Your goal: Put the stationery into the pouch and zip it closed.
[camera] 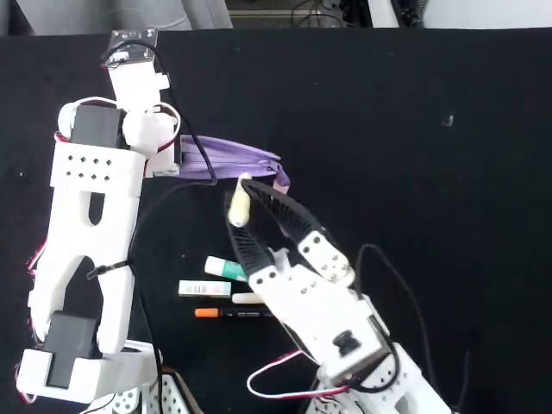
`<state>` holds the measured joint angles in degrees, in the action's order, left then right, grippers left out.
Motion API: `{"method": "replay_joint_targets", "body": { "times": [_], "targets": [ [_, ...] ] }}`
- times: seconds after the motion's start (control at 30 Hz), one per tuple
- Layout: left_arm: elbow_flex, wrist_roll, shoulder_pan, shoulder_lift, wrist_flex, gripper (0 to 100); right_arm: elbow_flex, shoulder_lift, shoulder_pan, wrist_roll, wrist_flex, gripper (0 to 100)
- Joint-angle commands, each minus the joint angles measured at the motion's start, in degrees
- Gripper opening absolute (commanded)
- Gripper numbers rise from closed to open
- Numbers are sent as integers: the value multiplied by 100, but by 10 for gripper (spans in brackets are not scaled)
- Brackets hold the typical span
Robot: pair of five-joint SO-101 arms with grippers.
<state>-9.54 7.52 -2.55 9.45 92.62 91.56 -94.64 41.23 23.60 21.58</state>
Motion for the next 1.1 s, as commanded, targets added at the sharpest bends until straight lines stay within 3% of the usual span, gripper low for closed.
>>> {"method": "replay_joint_targets", "body": {
  "times": [0.0, 0.17, 0.37, 0.47, 0.73, 0.93, 1.07],
  "targets": [
    [-4, -35, -92, -70, 62, 29, -875, 716, 35, 88, 158, 11],
    [4, -35, -75, -70, 79, 29, -1358, 1859, -88, 79, 246, 11],
    [-4, -35, -66, -70, 79, 29, -1051, 3020, -369, -431, 2013, 11],
    [-4, -35, -57, -70, 79, 29, -1130, 3644, -598, -475, 2418, 11],
    [-13, -44, -48, -70, 53, 29, -1349, 4989, -1073, -1099, 2593, 11],
    [-13, -53, -48, -70, 35, 29, -1341, 5578, -1196, -1116, 2910, 16],
    [-13, -53, -48, -70, 35, 29, -1323, 5903, -1213, -1116, 2892, 172]
  ]
}}
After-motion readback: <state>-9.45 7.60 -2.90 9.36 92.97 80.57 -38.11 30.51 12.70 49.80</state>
